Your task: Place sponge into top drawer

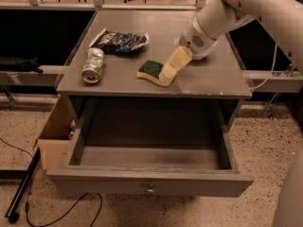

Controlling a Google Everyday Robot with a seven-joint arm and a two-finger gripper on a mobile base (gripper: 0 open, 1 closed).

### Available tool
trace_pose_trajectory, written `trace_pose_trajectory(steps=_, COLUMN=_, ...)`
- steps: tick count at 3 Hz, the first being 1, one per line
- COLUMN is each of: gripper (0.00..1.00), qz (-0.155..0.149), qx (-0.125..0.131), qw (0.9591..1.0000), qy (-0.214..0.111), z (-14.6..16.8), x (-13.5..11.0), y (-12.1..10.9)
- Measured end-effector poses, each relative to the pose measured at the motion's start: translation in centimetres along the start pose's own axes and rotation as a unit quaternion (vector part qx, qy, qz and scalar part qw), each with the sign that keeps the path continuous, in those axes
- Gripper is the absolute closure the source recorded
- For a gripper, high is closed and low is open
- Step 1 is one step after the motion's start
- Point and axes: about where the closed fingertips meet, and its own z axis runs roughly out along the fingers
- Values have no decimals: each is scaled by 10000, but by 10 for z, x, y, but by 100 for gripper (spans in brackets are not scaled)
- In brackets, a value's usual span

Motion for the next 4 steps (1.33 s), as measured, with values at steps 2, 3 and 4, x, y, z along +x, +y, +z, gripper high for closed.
trace_pose_trajectory(steps=2, gripper=0, qz=-58, qx=-197, qw=9996, qy=202, z=26, x=1, y=1)
trace_pose_trajectory(steps=3, gripper=0, qz=5, qx=-206, qw=9994, qy=278, z=34, x=6, y=-4)
trace_pose_trajectory(steps=4, gripper=0, qz=91, qx=-183, qw=9993, qy=318, z=37, x=13, y=-9)
